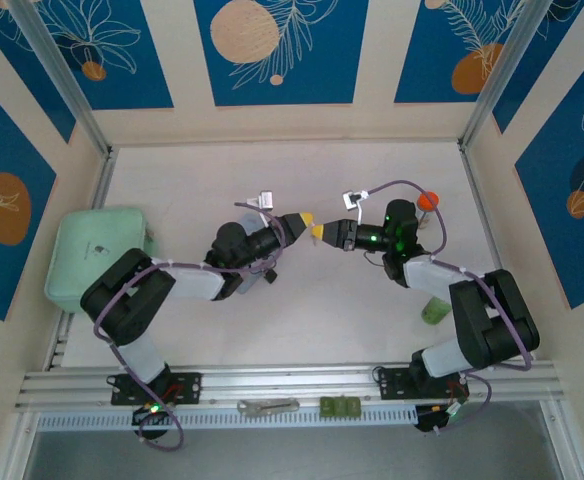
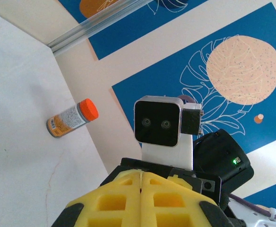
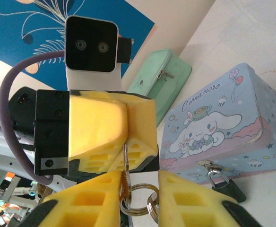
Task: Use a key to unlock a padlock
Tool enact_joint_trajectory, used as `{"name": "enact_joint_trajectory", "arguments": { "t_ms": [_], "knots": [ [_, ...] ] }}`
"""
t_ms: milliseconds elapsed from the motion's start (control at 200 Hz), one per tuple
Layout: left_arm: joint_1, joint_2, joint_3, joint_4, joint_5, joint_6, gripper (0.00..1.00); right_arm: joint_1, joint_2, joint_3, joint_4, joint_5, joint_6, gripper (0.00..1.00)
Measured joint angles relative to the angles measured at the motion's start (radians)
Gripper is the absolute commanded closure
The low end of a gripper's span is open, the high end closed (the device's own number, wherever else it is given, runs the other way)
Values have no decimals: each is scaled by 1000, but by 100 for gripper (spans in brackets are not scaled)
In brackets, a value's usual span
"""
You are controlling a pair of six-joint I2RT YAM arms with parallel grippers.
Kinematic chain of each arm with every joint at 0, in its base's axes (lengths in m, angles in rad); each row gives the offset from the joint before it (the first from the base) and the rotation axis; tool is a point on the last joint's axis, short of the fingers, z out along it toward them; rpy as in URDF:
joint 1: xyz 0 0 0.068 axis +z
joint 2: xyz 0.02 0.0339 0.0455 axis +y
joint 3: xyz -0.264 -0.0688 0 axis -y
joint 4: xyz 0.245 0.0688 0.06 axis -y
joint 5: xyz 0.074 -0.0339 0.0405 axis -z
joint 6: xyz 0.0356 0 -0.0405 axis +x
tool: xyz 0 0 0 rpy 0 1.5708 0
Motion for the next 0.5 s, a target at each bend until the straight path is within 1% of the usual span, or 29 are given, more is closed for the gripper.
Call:
{"name": "enact_joint_trajectory", "arguments": {
  "t_ms": [135,200,355,365,450,500],
  "knots": [
    [-1,3,-3,0,-16,-3,100,0,19,0,35,-7,26,92],
    [-1,3,-5,2,-22,-3,100,0,22,0,45,-10,32,100],
    [-2,3,-13,12,-33,-3,100,0,24,0,44,-11,40,100],
    [-2,3,-13,12,-33,-3,99,0,24,0,43,-11,40,100],
    [-2,2,-16,9,-34,0,65,0,22,7,8,-12,23,100],
    [-3,-1,-19,-1,-35,0,51,0,17,15,-40,-8,-3,100]
  ]
}}
